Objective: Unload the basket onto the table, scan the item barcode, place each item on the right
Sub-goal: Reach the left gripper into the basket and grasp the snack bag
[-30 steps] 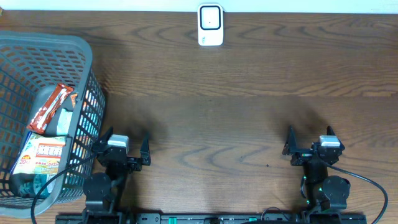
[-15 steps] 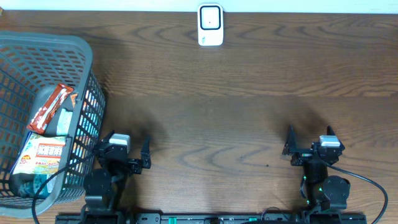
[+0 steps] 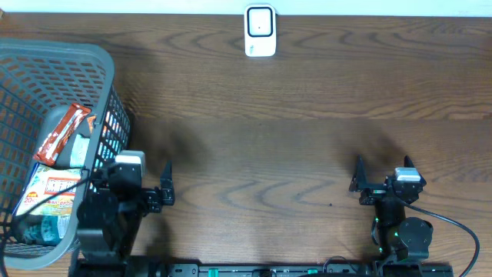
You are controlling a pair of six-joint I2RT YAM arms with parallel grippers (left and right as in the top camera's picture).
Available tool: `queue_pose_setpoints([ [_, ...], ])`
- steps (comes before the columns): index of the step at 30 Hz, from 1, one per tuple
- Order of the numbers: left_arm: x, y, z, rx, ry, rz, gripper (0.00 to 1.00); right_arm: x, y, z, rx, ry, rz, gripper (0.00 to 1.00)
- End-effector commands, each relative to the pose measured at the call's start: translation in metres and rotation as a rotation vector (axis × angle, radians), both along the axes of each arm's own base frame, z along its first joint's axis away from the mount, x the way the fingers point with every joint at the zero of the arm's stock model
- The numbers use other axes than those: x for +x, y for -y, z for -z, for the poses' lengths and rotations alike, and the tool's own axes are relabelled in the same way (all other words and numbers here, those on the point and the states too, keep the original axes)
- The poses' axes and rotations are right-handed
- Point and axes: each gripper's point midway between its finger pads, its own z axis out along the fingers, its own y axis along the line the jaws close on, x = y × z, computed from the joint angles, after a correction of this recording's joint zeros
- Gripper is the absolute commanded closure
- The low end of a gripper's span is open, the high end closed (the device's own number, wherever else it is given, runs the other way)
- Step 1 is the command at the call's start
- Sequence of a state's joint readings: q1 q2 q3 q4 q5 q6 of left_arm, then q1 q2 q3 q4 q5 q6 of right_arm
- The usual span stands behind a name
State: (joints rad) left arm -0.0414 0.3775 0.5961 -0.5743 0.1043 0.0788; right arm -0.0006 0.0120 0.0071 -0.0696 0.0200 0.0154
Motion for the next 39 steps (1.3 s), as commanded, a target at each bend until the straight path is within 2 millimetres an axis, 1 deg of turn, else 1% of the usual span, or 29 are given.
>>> queue_pose_setpoints([
  [1,0.003,-0.001,-0.015,0.002,-0.035,-0.007,0.02,0.0,0.0,0.0,0.013,0.002,0.003,0.01],
  [4,0.003,-0.001,-0.017,0.004,-0.081,-0.006,0.02,0.0,0.0,0.0,0.013,0.002,0.004,0.01],
  [9,0.004,0.007,-0.017,-0.016,-0.093,0.029,0.02,0.0,0.0,0.0,0.013,0.002,0.004,0.01],
  [11,0.003,0.017,-0.018,-0.047,-0.093,0.084,0.02,0.0,0.0,0.0,0.013,0.002,0.004,0.01],
  [13,0.003,0.032,-0.025,-0.086,-0.068,0.16,0.02,0.0,0.0,0.0,0.013,0.002,0.003,0.01],
  [15,0.002,0.041,-0.028,-0.112,-0.06,0.212,0.02,0.0,0.0,0.0,0.013,0.002,0.004,0.01],
  [19,0.0,0.052,-0.033,-0.139,-0.046,0.27,0.02,0.0,0.0,0.0,0.013,0.002,0.003,0.01],
  [23,0.001,0.051,-0.034,-0.177,-0.059,0.25,0.02,0.0,0.0,0.0,0.013,0.002,0.003,0.01],
  [26,0.005,0.05,-0.04,-0.199,-0.073,0.225,0.02,0.0,0.0,0.0,0.013,0.002,0.003,0.01],
  [31,0.016,0.038,-0.046,-0.216,-0.117,0.126,0.02,0.0,0.0,0.0,0.013,0.002,0.004,0.01],
  [39,0.029,0.014,-0.056,-0.17,-0.209,-0.026,0.02,0.0,0.0,0.0,0.013,0.002,0.004,0.01],
])
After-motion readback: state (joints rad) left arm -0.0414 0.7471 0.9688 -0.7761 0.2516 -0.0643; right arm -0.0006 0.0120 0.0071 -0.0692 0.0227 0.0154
